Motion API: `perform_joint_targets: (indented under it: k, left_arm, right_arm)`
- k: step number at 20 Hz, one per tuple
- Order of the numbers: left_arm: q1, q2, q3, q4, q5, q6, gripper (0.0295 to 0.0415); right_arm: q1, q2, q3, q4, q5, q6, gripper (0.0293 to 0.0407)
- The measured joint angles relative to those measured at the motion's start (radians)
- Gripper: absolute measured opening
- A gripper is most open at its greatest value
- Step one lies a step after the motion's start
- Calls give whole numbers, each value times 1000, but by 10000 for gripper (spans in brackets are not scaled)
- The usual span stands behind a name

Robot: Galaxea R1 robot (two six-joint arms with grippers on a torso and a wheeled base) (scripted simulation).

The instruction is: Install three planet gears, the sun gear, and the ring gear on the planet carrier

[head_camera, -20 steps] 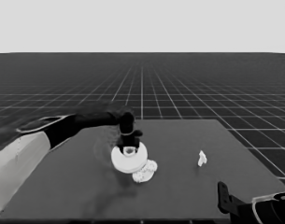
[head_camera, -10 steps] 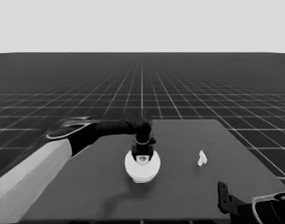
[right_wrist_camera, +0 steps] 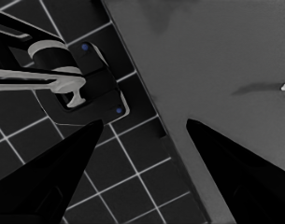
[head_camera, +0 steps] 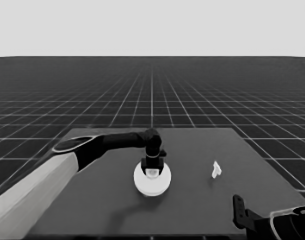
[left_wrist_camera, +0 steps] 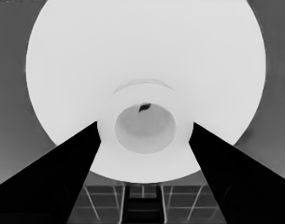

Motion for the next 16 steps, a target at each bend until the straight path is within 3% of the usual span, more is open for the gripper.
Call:
perform_joint_targets:
  k: [16]
  left_arm:
    - [8,-1,-1,-1,1,135,348]
  right_arm:
    - [0,0,0,0,0,0,385]
